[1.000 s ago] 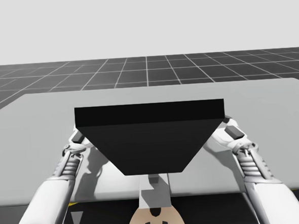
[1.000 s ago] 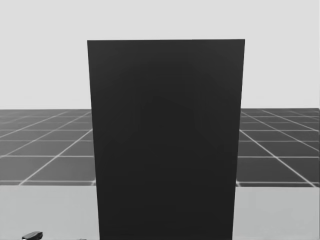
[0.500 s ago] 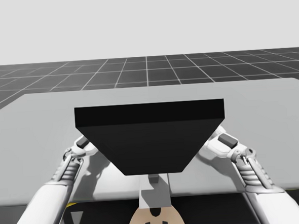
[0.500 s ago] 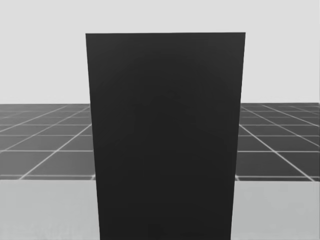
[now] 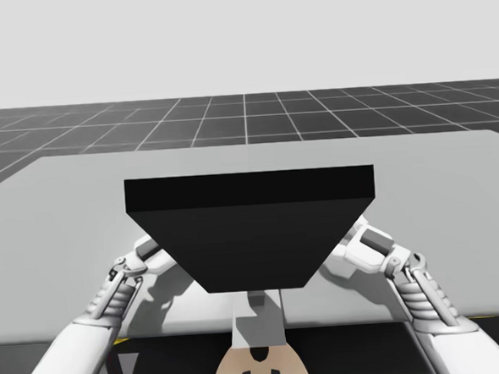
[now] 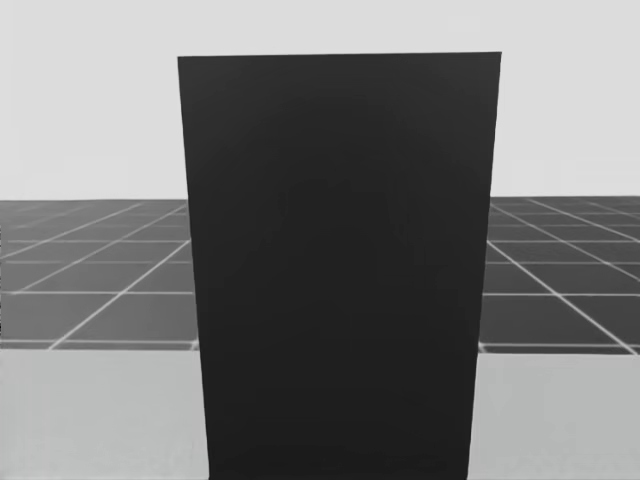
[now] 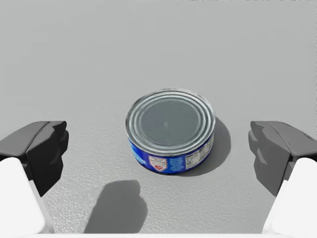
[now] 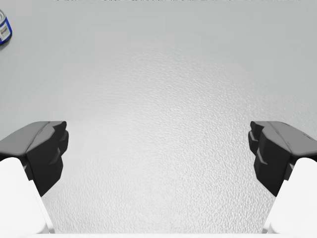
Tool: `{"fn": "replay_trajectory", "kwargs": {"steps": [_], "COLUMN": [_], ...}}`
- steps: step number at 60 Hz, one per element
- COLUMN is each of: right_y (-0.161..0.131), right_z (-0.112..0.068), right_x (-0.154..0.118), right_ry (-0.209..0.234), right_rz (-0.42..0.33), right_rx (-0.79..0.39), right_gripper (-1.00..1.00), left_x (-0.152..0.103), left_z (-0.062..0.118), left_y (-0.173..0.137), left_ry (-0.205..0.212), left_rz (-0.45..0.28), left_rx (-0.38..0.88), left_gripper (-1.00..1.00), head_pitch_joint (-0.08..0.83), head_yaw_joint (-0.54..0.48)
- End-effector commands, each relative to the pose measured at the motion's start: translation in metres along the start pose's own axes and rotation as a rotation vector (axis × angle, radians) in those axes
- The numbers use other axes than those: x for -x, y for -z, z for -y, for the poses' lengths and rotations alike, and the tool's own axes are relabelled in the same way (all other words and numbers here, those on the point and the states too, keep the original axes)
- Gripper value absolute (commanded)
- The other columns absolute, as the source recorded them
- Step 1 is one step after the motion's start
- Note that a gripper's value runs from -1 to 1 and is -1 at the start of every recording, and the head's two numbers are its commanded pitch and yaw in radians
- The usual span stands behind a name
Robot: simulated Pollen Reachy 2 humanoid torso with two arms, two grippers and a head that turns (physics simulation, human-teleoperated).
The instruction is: Reach around the screen and pick up the object behind it.
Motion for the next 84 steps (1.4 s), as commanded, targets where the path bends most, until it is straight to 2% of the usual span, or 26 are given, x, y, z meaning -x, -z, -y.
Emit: {"fn": "replay_trajectory", "kwargs": {"steps": [1, 8, 10, 18, 23, 27, 35, 41, 42, 43, 44, 45, 46, 47, 49, 54, 69, 72, 76, 84], "right_y": [0.002, 0.003, 0.003, 0.003, 0.004, 0.004, 0.004, 0.004, 0.004, 0.004, 0.004, 0.004, 0.003, 0.003, 0.003, 0.003, 0.002, 0.002, 0.002, 0.002], "right_z": [-0.003, -0.004, -0.005, -0.006, -0.007, -0.007, -0.008, -0.008, -0.008, -0.008, -0.008, -0.008, -0.008, -0.008, -0.008, -0.008, -0.007, -0.007, -0.006, -0.005], "right_x": [0.001, 0.002, 0.002, 0.002, 0.003, 0.002, 0.002, 0.002, 0.002, 0.002, 0.002, 0.001, 0.001, 0.001, 0.001, 0.001, 0.0, 0.0, 0.0, -0.001], "right_ry": [-0.004, -0.011, -0.01, -0.015, -0.018, -0.019, -0.023, -0.023, -0.023, -0.023, -0.022, -0.022, -0.021, -0.021, -0.021, -0.02, -0.016, -0.015, -0.013, -0.01], "right_rz": [0.006, 0.0, 0.0, 0.0, -0.001, -0.001, 0.005, 0.004, 0.003, 0.003, 0.003, 0.003, 0.003, 0.004, 0.005, 0.005, 0.007, 0.006, 0.006, 0.006], "right_rx": [-0.026, -0.027, -0.028, -0.03, -0.032, -0.03, -0.034, -0.032, -0.032, -0.031, -0.031, -0.03, -0.03, -0.03, -0.03, -0.027, -0.024, -0.023, -0.021, -0.016], "right_gripper": [-1.0, -1.0, -1.0, -1.0, -1.0, -1.0, -1.0, -1.0, -1.0, -1.0, -1.0, -1.0, -1.0, -1.0, -1.0, -1.0, -1.0, -1.0, -1.0, -1.0], "left_x": [-0.007, 0.0, 0.003, 0.012, 0.014, 0.018, 0.025, 0.028, 0.029, 0.031, 0.032, 0.033, 0.034, 0.035, 0.036, 0.037, 0.027, 0.021, 0.013, -0.005], "left_z": [0.0, -0.003, -0.004, -0.002, -0.002, -0.002, -0.003, -0.003, -0.002, -0.002, -0.002, -0.002, -0.002, -0.002, -0.001, 0.002, 0.007, 0.004, -0.003, -0.023], "left_y": [0.008, 0.027, 0.033, 0.048, 0.059, 0.066, 0.074, 0.077, 0.077, 0.077, 0.077, 0.077, 0.077, 0.077, 0.077, 0.073, 0.057, 0.052, 0.045, 0.025], "left_ry": [0.013, -0.002, -0.022, 0.008, 0.007, -0.019, 0.016, 0.004, 0.0, 0.002, 0.002, -0.003, -0.005, -0.008, -0.012, -0.019, -0.011, -0.003, -0.012, -0.012], "left_rz": [0.012, -0.008, -0.013, -0.048, -0.064, -0.071, -0.075, -0.083, -0.086, -0.09, -0.094, -0.1, -0.103, -0.106, -0.111, -0.118, -0.09, -0.083, -0.072, -0.037], "left_rx": [0.013, 0.031, 0.047, 0.066, 0.085, 0.106, 0.101, 0.101, 0.101, 0.099, 0.099, 0.096, 0.095, 0.094, 0.098, 0.097, 0.076, 0.054, 0.022, -0.042], "left_gripper": [-1.0, -1.0, -1.0, -1.0, -1.0, -1.0, -1.0, -1.0, -0.96, -0.64, -0.49, 0.02, 0.2, 0.68, 0.84, 1.0, 1.0, 1.0, 1.0, 1.0], "head_pitch_joint": [0.071, 0.078, 0.081, 0.091, 0.097, 0.101, 0.109, 0.112, 0.112, 0.113, 0.113, 0.114, 0.114, 0.115, 0.115, 0.116, 0.115, 0.115, 0.115, 0.112], "head_yaw_joint": [0.04, 0.05, 0.06, 0.06, 0.06, 0.06, 0.06, 0.06, 0.06, 0.06, 0.06, 0.06, 0.06, 0.06, 0.06, 0.05, 0.05, 0.05, 0.05, 0.05]}}
